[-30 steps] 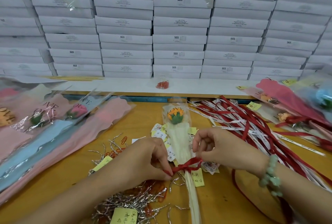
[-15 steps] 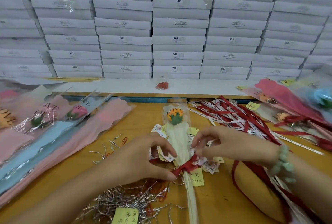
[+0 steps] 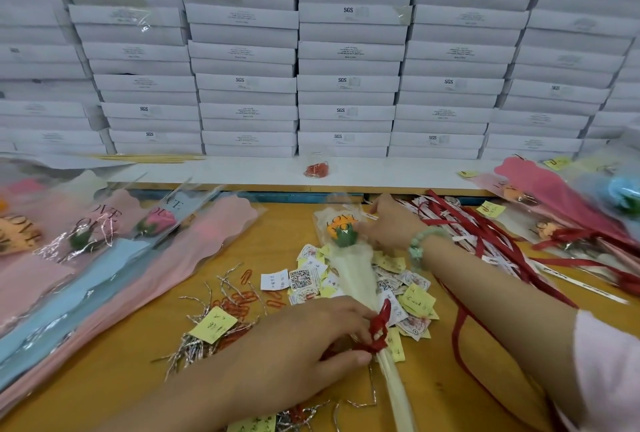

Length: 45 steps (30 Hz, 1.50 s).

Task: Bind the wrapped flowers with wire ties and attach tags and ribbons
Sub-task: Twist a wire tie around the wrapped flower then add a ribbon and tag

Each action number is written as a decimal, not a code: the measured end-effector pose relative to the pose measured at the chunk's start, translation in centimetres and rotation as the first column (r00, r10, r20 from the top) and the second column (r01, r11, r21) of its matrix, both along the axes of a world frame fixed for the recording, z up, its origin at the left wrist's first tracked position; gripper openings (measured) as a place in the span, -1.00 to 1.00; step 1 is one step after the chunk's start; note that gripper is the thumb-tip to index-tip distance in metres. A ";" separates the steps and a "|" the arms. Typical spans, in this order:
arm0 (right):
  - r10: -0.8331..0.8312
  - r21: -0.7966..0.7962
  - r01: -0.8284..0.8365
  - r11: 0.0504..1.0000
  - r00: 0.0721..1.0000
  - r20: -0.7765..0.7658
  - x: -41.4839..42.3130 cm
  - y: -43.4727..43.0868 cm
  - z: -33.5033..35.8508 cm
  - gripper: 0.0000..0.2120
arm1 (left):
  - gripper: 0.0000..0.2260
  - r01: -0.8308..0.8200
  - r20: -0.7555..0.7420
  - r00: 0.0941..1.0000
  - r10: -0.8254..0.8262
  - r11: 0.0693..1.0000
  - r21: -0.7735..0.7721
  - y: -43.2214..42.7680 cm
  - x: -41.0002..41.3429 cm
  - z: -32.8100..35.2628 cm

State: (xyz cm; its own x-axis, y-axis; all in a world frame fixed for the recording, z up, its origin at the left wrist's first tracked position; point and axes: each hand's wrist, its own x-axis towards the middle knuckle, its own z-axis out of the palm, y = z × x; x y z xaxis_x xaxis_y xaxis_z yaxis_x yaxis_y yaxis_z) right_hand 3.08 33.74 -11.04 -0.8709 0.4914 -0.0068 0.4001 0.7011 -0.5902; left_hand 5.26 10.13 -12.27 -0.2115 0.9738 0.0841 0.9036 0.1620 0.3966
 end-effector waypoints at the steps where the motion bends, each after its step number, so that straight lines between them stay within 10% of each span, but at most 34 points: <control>1: -0.021 -0.037 0.021 0.999 1.000 -0.002 -0.3 0.1 -0.2 -0.48 | -0.74 -0.005 0.004 1.000 0.005 1.000 0.017 0.0 -0.1 -0.1; 9: -0.203 -0.730 -0.012 0.683 0.957 -0.206 0.5 0.4 0.4 -0.69 | -0.78 -0.155 0.088 0.987 0.135 0.945 0.288 0.1 -0.9 -0.6; 16: -0.178 -0.838 -0.148 0.525 0.944 -0.279 4.3 -2.2 0.5 -0.85 | -0.71 -0.541 0.619 0.745 0.249 0.768 0.342 0.0 -2.6 0.2; 25: -0.131 -0.857 -0.183 0.482 0.952 -0.277 7.7 -4.6 1.4 -0.82 | -0.23 -0.478 0.977 0.207 -0.053 0.866 0.148 0.0 -4.1 1.4; 30: -0.029 -0.850 -0.225 0.477 0.962 -0.271 8.6 -6.2 1.8 -0.79 | -0.02 -0.577 0.967 0.255 -0.010 0.801 0.160 -0.6 -4.6 0.5; 34: 0.121 -0.683 -0.273 0.677 0.957 -0.263 9.6 -6.1 1.6 -0.81 | 0.02 -0.609 0.933 0.347 0.091 0.779 0.151 -0.3 -3.5 0.0; 37: 0.188 -0.173 -0.228 0.958 0.957 -0.222 10.0 -4.2 1.5 -0.88 | -0.06 -0.610 0.946 0.320 0.048 0.774 0.167 -0.3 -3.2 0.0; 40: 0.209 0.197 -0.200 0.960 0.978 -0.022 10.4 -2.5 0.9 -0.82 | -0.22 -0.628 0.954 0.298 0.014 0.756 0.185 -0.1 -3.2 0.0; 45: 0.205 0.256 -0.238 0.937 0.967 0.148 10.7 -2.3 -0.7 -0.63 | -0.25 -0.630 0.956 0.291 -0.029 0.746 0.215 -0.2 -3.6 0.0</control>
